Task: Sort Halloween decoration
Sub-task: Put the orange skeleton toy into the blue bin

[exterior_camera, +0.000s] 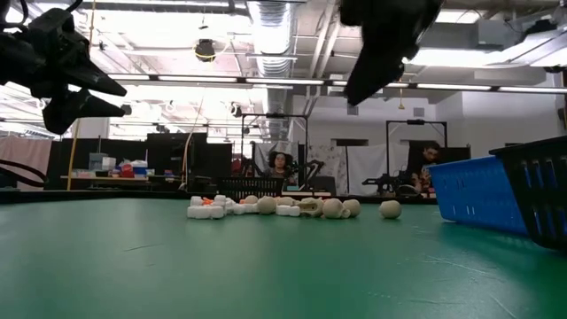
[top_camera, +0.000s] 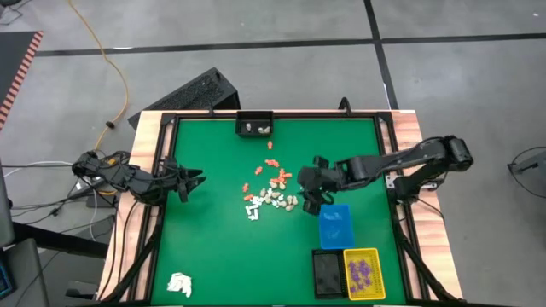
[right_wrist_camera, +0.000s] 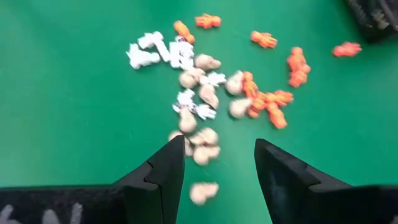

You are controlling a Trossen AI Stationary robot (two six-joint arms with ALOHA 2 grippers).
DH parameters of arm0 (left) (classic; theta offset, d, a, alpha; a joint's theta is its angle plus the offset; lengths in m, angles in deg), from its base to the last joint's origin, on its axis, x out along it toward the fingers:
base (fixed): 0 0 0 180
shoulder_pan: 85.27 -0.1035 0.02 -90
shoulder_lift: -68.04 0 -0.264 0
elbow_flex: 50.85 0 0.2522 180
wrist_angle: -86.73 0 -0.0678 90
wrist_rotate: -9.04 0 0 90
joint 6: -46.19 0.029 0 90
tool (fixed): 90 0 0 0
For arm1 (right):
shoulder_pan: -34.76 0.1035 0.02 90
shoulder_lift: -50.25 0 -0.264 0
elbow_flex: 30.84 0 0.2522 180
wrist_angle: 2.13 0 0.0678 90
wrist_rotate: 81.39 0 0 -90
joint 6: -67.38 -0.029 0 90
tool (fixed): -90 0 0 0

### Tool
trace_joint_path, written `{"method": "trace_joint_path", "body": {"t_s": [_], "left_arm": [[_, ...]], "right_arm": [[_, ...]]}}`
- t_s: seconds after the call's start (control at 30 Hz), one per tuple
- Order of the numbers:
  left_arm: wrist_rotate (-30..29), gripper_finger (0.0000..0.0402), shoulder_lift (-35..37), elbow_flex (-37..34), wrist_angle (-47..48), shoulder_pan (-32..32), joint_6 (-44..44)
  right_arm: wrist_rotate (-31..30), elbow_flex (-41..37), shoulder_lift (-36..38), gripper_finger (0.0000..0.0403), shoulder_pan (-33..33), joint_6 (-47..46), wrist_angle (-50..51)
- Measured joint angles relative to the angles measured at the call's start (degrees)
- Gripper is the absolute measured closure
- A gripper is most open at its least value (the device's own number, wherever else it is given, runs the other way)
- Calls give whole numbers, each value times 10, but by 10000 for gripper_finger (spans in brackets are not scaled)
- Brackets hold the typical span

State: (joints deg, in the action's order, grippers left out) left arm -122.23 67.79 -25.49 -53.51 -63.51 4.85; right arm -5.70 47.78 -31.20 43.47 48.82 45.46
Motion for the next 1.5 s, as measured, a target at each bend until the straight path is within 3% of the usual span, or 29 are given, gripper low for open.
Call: {"method": "trace_joint_path", "body": {"t_s": [0.17, 0.47, 0.73, 1.07, 1.27, 1.5], "left_arm": [[1, 213, 0, 0, -2, 0, -33], [17, 213, 0, 0, -2, 0, -55], [14, 213, 0, 0, -4, 0, -33], [18, 213, 0, -43, -163, 0, 82], [17, 213, 0, -45, -167, 0, 81], [14, 213, 0, -45, -169, 0, 68]], "right_arm": [[-35, -5, -43, 210, -5, 17, -52], [-36, -5, -85, 210, -37, 108, -69], [16, -4, -81, 210, -39, 174, -105], [42, -104, -20, 210, -50, 155, -185], [40, -139, -1, 210, -97, 107, -281], [61, -140, -47, 210, -147, 146, -317]]}}
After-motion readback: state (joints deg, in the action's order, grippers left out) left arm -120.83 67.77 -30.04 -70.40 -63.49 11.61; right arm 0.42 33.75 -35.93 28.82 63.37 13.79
